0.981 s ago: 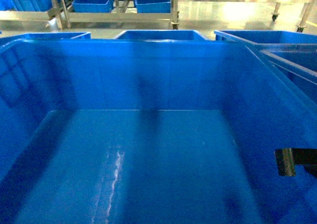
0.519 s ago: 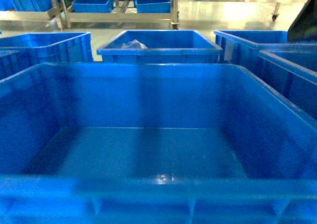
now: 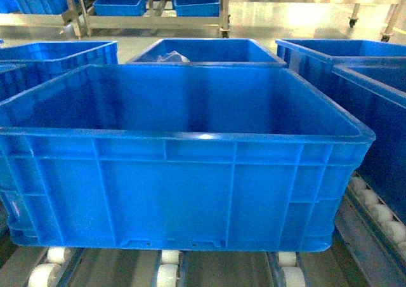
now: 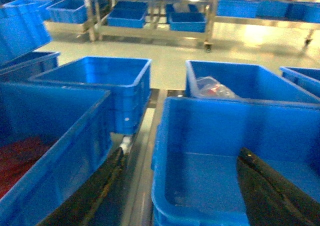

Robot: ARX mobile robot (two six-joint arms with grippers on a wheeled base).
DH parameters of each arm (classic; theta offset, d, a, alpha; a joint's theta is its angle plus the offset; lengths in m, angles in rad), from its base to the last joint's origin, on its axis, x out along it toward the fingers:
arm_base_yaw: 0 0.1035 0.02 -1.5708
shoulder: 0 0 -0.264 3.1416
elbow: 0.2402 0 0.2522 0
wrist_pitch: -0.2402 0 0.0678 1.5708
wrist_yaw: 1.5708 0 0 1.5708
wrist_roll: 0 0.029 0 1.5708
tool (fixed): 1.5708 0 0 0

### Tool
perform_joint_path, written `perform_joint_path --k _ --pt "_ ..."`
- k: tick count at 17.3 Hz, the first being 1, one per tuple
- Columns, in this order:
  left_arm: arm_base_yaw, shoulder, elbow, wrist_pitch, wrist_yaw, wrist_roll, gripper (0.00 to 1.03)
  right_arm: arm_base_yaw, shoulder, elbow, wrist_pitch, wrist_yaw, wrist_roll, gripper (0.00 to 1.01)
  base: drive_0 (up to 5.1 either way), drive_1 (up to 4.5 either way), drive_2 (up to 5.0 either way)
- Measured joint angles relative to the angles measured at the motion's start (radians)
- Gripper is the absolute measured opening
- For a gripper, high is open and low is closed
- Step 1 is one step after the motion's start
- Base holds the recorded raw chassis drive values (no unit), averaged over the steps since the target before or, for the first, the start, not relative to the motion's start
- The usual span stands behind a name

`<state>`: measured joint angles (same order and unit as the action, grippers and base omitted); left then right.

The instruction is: Place box next to blue box on left shelf

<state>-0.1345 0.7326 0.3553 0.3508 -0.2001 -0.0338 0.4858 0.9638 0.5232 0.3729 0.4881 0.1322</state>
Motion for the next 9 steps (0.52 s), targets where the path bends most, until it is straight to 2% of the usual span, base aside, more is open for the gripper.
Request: perform_joint_path --k 1,2,3,5,9 --pt "0.008 -0.022 -0.042 0.051 0.067 0.011 0.52 -0.057 -0.058 -0.088 0.098 -0.040 -0.058 0.55 0.0 0.00 0.0" --pt "0.018 -0.052 -0.085 0.057 0.094 0.016 0.40 -0.098 -0.109 -0.151 0.118 -0.090 -0.088 0.43 0.0 0.00 0.0" --pt "0.037 -0.085 -0.126 0.057 0.101 0.016 0.27 -0.136 -0.155 -0.208 0.119 -0.138 -0.105 0.30 0.0 0.00 0.0" --pt "0.131 -0.152 -0.183 0.055 0.195 0.015 0.01 -0.220 -0.243 -0.297 0.114 -0.218 -0.116 0.02 0.0 0.00 0.0" --pt "0.134 -0.267 -0.260 0.014 0.199 0.018 0.02 -0.330 -0.392 -0.402 0.068 -0.328 -0.126 0.02 0.0 0.00 0.0"
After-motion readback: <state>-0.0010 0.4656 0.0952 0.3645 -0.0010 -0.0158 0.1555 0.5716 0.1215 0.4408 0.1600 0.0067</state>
